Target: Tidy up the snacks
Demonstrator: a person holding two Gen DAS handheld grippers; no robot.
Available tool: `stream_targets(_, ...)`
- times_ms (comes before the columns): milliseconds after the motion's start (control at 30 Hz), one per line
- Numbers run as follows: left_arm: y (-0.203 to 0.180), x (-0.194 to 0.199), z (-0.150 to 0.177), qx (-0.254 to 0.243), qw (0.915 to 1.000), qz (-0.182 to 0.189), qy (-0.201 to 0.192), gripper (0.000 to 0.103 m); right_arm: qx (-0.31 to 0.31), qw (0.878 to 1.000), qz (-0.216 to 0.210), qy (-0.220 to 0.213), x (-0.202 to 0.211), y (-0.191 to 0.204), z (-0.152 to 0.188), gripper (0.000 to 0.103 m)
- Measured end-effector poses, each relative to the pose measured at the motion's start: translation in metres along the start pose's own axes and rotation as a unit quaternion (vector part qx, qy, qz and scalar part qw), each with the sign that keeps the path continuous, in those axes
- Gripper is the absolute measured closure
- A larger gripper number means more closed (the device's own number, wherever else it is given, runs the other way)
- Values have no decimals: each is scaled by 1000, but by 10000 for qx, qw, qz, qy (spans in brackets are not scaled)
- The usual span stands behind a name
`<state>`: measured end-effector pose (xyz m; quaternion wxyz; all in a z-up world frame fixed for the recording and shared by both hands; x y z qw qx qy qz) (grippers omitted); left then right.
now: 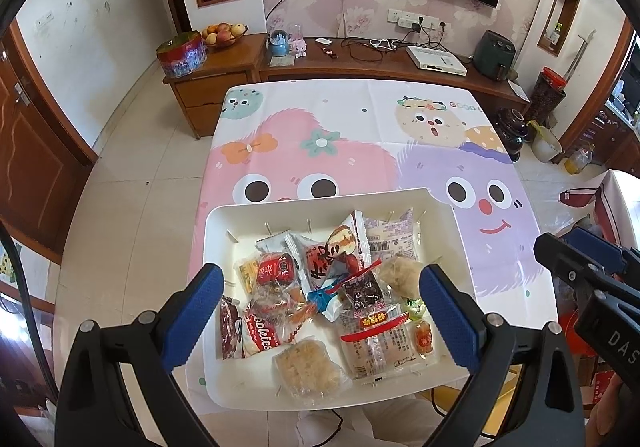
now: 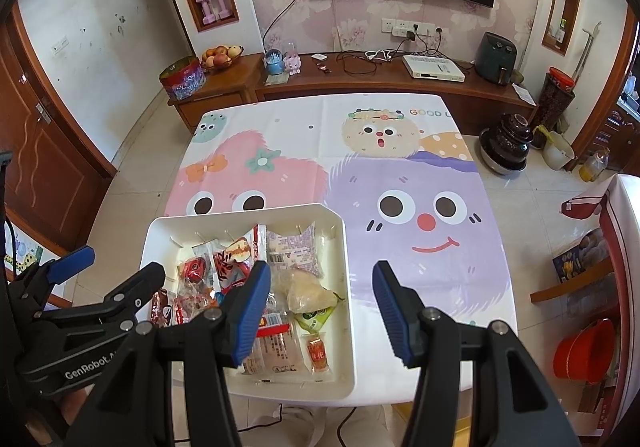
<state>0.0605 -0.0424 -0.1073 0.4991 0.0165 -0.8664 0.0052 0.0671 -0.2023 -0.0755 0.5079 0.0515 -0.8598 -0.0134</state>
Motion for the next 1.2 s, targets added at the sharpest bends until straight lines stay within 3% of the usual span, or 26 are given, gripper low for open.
stream_targets(1200,0,-7,7,5,10000,31,69,5,-3,10000,-6,8,0,-3,-1,49)
Point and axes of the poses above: each gripper's, at about its wrist camera, not at the fingertips, and x roughly against the way its jaws point, y to its left, z to its underside, the point moved 9 cm from there along -x, roughly the way its jaws point, and after that the axes turned 1 degree about -z, right-handed, at the moved point
